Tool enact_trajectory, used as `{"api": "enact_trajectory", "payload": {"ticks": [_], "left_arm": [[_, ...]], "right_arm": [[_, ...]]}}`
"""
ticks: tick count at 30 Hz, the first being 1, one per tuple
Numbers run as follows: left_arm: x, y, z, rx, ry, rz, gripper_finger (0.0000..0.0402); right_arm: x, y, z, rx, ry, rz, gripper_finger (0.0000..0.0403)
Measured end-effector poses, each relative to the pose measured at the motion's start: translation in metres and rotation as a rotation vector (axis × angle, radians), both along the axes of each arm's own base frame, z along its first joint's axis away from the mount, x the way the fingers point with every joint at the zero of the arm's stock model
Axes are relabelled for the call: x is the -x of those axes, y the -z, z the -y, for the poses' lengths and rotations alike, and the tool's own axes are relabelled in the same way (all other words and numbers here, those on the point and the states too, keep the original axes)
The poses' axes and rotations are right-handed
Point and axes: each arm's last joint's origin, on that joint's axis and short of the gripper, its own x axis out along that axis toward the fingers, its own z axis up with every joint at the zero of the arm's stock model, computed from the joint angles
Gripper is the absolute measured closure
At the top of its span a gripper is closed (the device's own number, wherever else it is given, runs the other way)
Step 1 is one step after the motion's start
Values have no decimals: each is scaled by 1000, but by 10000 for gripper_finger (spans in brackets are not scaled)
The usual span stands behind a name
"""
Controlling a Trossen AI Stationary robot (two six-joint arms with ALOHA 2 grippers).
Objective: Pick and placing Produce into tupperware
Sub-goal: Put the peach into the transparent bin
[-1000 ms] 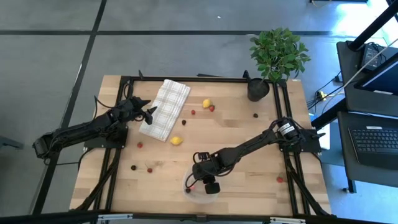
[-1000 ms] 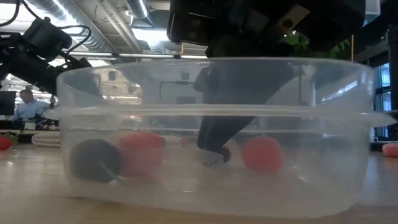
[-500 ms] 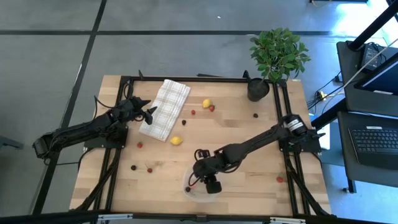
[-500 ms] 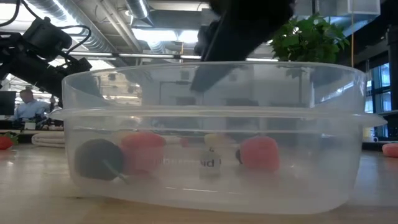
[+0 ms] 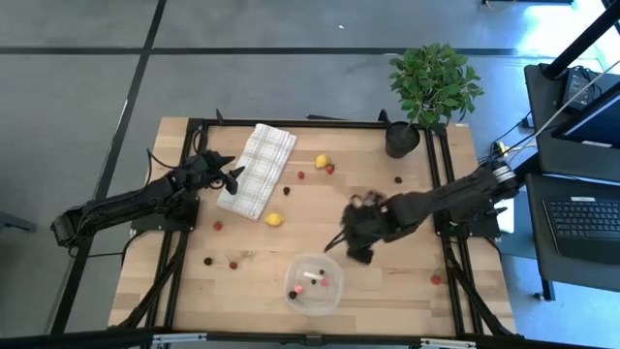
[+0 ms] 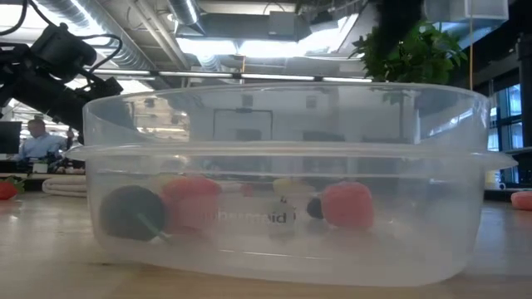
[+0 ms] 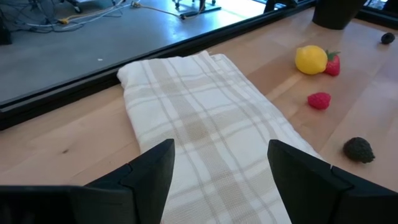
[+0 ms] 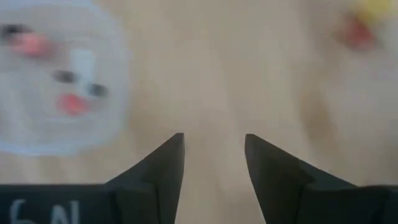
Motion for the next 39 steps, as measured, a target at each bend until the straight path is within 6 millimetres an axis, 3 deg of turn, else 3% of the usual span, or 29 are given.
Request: {"api": "enact_trajectory", "payload": {"ticks": [5, 9, 13, 19, 27, 36, 39], "left_arm": [[0, 0, 0, 8, 15, 0, 151], [0, 0, 0, 8, 15, 0, 151], [0, 0, 0, 8, 14, 0, 151], [0, 0, 0, 8, 15, 0, 151], [0, 1, 0, 9, 15, -1, 151], [0, 1, 0, 9, 14, -2, 151], [0, 1, 0, 9, 15, -2, 151]], "right_arm": [[47, -20, 20, 53, 322, -97, 231], [73, -20, 30, 23, 399, -59, 231], [100, -2, 40, -16, 500, -14, 231], [128, 45, 54, -75, 637, 22, 231], [151, 101, 70, -51, 916, -33, 231], [135, 109, 67, -124, 919, 57, 231], [135, 109, 68, -145, 997, 76, 231]]}}
